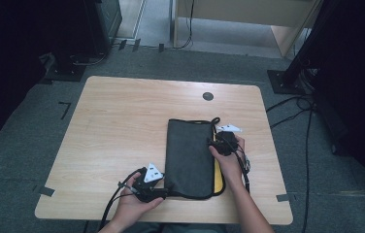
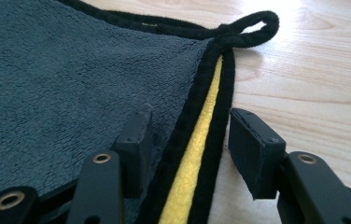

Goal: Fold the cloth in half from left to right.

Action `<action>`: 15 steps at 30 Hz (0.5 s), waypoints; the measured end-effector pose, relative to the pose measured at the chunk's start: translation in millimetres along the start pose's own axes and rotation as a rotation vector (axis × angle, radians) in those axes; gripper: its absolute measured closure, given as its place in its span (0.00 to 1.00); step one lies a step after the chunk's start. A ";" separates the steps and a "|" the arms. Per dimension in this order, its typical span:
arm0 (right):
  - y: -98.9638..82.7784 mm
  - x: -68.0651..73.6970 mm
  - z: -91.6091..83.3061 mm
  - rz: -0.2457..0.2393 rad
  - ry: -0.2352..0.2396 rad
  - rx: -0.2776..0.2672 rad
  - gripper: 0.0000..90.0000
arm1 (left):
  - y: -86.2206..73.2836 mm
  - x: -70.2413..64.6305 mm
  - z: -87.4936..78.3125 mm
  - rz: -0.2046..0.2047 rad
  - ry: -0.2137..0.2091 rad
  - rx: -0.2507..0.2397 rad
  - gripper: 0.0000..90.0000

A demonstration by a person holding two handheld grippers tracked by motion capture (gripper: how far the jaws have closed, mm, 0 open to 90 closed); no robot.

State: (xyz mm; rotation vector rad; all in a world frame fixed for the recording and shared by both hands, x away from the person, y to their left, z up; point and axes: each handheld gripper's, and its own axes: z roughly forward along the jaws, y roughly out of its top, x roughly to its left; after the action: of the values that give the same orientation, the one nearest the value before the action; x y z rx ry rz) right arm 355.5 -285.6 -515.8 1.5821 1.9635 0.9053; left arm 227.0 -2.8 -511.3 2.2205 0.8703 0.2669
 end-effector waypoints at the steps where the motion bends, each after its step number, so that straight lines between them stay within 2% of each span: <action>1: -1.1 1.0 -0.6 -0.001 -0.015 -0.003 0.53 | -1.2 -2.1 0.5 0.012 0.014 -0.007 0.51; 4: -6.1 2.2 0.0 0.004 -0.024 -0.037 0.55 | -2.0 -4.9 -1.4 0.030 0.042 0.009 0.51; 8: -6.7 6.8 0.8 0.021 -0.025 -0.048 0.62 | -3.3 -0.8 -4.3 0.028 0.045 0.018 0.52; 12: -4.2 18.3 4.7 0.040 -0.057 -0.054 0.62 | -8.3 9.7 -10.9 0.017 0.073 0.019 0.52; 15: -1.1 31.1 9.5 0.049 -0.066 -0.060 0.64 | -14.5 23.6 -18.9 -0.004 0.089 0.022 0.52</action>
State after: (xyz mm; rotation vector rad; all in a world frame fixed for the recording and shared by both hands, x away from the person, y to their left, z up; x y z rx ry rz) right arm 354.2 -253.5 -521.4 1.6115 1.8432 0.9104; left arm 229.4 30.6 -509.4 2.2409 0.9293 0.3588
